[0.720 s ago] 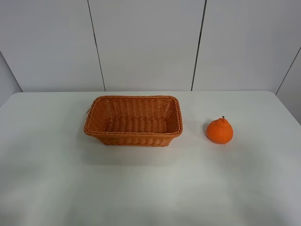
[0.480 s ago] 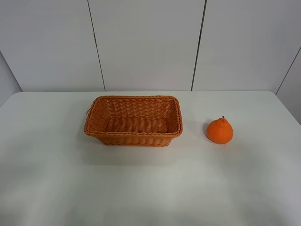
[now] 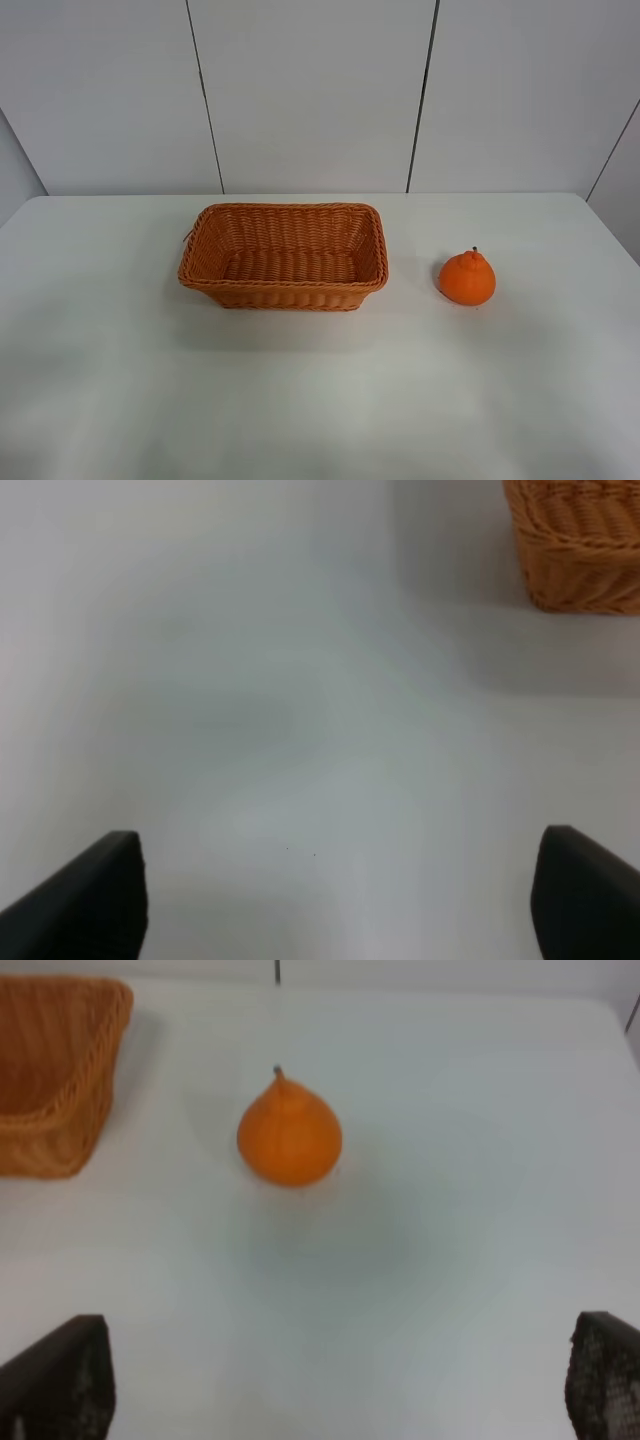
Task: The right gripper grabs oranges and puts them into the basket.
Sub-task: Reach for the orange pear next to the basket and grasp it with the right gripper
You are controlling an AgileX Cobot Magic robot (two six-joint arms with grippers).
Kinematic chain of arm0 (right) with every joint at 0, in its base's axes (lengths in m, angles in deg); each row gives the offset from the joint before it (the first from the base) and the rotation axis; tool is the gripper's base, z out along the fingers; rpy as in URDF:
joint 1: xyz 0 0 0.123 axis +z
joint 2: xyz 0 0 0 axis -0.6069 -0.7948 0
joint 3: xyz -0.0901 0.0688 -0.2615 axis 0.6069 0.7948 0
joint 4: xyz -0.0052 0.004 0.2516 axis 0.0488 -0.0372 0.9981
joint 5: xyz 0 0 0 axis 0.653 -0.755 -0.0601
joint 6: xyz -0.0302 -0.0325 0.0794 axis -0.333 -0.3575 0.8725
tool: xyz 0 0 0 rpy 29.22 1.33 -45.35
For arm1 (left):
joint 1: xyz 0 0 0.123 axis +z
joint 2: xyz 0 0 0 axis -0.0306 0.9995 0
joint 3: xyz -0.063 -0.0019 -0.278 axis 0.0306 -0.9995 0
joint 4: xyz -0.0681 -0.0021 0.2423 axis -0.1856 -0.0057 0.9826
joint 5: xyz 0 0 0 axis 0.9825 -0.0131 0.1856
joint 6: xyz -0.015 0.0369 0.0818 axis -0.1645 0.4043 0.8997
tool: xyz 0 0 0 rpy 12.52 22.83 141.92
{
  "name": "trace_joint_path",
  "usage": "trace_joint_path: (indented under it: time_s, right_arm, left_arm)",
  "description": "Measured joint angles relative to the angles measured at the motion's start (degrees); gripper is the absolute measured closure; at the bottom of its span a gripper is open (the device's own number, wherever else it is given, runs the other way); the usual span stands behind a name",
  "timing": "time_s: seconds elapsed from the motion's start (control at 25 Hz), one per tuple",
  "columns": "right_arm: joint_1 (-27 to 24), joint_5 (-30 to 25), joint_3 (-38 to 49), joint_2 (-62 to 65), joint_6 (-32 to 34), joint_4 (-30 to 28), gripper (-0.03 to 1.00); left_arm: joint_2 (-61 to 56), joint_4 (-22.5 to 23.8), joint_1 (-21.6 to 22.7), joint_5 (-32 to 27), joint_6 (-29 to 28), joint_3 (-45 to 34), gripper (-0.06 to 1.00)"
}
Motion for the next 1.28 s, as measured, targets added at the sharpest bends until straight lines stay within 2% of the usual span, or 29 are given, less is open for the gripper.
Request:
trace_joint_path:
  time_s: [0.48, 0.52, 0.8, 1.04, 1.28]
  right_arm:
    - [0.0, 0.9, -23.5, -53.7, 0.0, 0.4, 0.28]
    - [0.0, 0.9, -23.5, -53.7, 0.0, 0.4, 0.28]
    - [0.0, 0.9, -42.3, -82.5, -0.5, 1.3, 0.28]
    - [2.2, -0.7, -53.9, -98.1, -0.7, 1.8, 0.28]
    - [3.3, -0.4, -55.9, -105.8, -0.7, 2.0, 0.28]
  left_arm:
    - [0.0, 0.0, 0.0, 0.0, 0.0, 0.0, 0.06]
    - [0.0, 0.0, 0.0, 0.0, 0.0, 0.0, 0.06]
    - [0.0, 0.0, 0.0, 0.0, 0.0, 0.0, 0.06]
    - [0.0, 0.0, 0.0, 0.0, 0.0, 0.0, 0.06]
    - [0.0, 0.0, 0.0, 0.0, 0.0, 0.0, 0.06]
